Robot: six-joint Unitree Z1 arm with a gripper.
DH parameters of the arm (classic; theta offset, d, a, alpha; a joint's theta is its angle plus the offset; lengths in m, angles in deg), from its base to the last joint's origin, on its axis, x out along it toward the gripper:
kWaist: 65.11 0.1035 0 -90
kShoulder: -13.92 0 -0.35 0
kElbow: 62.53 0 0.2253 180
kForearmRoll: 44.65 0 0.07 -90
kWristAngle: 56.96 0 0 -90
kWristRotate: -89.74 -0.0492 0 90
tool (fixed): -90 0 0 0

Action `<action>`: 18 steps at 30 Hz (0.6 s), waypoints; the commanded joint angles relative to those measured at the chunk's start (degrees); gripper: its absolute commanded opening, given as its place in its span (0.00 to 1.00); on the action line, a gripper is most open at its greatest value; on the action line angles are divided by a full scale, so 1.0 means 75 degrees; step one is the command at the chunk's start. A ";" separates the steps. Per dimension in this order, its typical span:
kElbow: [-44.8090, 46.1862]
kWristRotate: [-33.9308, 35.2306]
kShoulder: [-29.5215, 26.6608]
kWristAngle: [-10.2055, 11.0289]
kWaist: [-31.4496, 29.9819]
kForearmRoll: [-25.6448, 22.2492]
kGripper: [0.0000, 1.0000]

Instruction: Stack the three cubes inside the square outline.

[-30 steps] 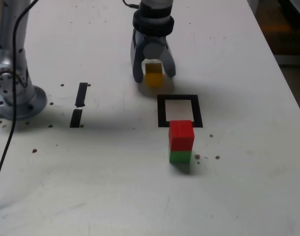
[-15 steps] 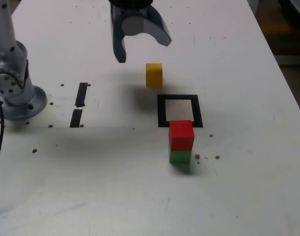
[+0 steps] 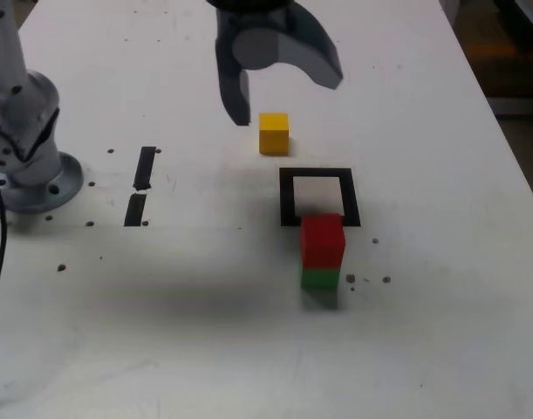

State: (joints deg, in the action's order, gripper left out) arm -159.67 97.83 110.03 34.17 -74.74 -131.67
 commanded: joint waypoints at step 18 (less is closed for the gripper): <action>-0.1403 0.1149 0.1232 -0.0471 -0.1870 -0.0751 1.00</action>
State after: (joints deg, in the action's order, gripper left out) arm -170.11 106.25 118.63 30.81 -88.51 -137.23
